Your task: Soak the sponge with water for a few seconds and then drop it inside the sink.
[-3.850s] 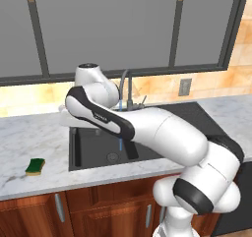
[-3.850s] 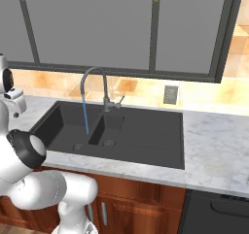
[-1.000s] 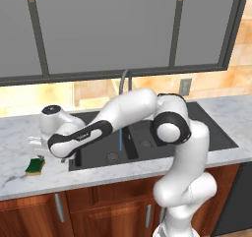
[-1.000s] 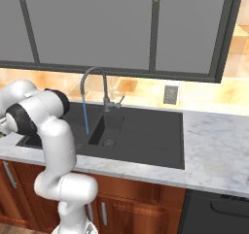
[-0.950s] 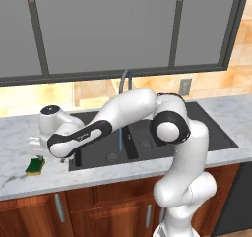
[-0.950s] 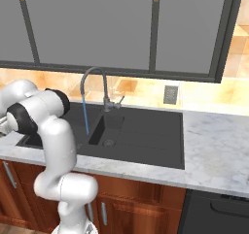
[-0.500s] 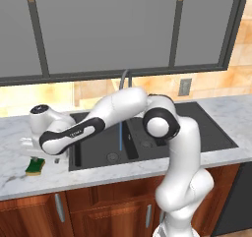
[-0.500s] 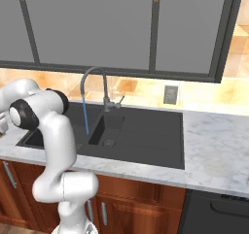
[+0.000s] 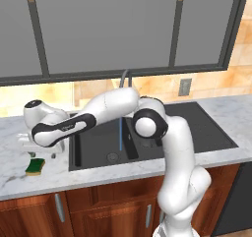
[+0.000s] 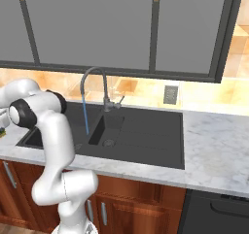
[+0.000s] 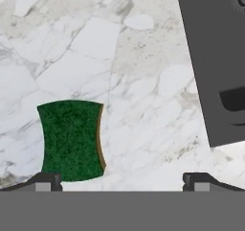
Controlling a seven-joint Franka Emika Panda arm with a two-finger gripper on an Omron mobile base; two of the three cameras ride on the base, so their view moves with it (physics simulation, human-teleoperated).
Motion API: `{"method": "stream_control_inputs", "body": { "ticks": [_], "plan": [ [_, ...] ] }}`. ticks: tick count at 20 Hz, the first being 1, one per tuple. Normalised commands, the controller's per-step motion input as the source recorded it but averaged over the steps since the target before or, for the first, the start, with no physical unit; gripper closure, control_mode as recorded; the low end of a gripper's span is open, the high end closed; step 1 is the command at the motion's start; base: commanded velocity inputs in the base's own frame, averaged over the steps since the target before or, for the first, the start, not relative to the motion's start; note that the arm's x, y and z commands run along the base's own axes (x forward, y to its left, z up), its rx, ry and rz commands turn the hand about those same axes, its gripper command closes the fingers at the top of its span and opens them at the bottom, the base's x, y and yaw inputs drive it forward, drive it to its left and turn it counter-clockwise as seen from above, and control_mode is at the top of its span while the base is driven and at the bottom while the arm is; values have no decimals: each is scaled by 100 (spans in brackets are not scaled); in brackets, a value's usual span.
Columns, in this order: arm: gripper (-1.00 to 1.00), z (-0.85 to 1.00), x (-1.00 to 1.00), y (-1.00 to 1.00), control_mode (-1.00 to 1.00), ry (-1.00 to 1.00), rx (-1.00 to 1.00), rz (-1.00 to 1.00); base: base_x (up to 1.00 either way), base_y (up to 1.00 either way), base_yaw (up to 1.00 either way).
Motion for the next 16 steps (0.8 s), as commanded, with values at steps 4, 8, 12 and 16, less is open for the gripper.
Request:
{"method": "stream_control_inputs", "body": {
  "ticks": [4,8,12,16],
  "plan": [
    [-100,-20,13,14,-100,0,0,0,0,0,0],
    [-100,-22,8,14,-100,0,0,0,0,0,0],
    [-100,-19,8,15,-100,1,0,0,0,0,0],
    [-100,-11,14,13,-100,0,0,0,0,0,0]
  ]
}}
